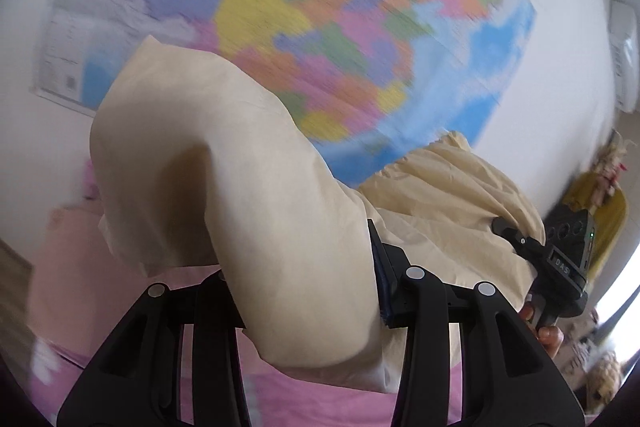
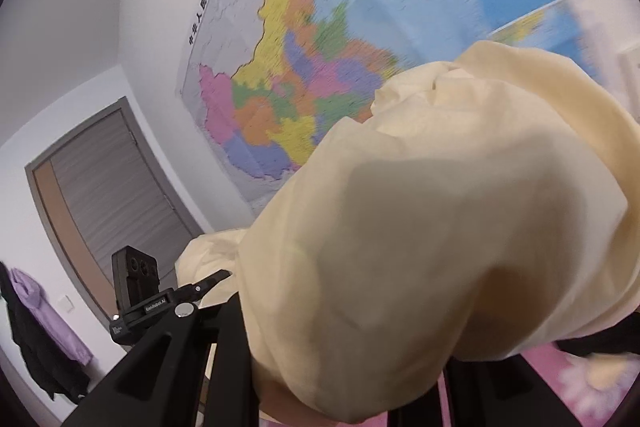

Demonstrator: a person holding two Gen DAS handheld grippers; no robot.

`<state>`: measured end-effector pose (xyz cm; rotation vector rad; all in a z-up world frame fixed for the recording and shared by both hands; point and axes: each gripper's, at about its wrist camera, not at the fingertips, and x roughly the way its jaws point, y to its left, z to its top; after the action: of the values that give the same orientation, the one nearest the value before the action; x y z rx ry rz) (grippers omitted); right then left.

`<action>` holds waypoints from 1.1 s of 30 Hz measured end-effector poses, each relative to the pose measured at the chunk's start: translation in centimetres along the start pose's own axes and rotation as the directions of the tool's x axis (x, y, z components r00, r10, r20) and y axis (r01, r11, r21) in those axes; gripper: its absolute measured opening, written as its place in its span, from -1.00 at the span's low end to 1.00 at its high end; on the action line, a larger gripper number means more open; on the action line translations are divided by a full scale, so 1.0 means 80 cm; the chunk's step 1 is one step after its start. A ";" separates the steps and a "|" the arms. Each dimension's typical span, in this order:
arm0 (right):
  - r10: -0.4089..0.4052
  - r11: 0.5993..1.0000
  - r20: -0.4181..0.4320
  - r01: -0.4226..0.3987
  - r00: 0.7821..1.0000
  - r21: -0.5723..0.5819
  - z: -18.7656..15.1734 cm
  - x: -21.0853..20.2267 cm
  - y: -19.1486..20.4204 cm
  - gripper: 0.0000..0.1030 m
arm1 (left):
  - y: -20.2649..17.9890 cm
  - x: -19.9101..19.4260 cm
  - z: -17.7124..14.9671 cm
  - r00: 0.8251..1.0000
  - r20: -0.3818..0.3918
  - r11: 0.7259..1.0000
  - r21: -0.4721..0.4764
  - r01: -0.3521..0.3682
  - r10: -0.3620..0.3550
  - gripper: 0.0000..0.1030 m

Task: Fold large clothes

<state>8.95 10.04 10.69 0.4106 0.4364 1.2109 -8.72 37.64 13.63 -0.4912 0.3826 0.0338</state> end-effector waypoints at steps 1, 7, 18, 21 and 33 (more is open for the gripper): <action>0.012 1.000 -0.012 -0.012 1.000 -0.012 0.003 0.023 0.004 -0.63 | 0.013 -0.003 0.007 1.000 0.012 1.000 -0.005 -0.023 0.023 -0.22; 0.071 0.997 -0.076 -0.072 0.995 -0.014 0.004 0.127 0.023 -0.63 | 0.086 -0.006 0.044 0.986 0.071 0.988 -0.055 -0.145 0.148 -0.22; 0.161 0.986 -0.181 -0.164 0.970 -0.003 -0.057 0.268 0.038 -0.63 | 0.226 -0.005 0.063 0.946 0.172 0.955 -0.167 -0.246 0.273 -0.22; 0.143 0.990 -0.277 -0.138 0.950 0.037 -0.108 0.297 0.018 -0.63 | 0.276 0.009 0.024 0.941 0.139 0.939 -0.199 -0.280 0.310 -0.22; 0.137 0.968 -0.496 -0.009 0.857 0.253 -0.219 0.290 -0.052 -0.09 | 0.355 0.019 -0.072 0.932 -0.010 0.889 -0.295 -0.350 0.363 0.24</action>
<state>9.72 32.09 -8.68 0.3092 1.0464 1.3443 -12.79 59.92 -4.47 -0.7071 0.4220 0.4651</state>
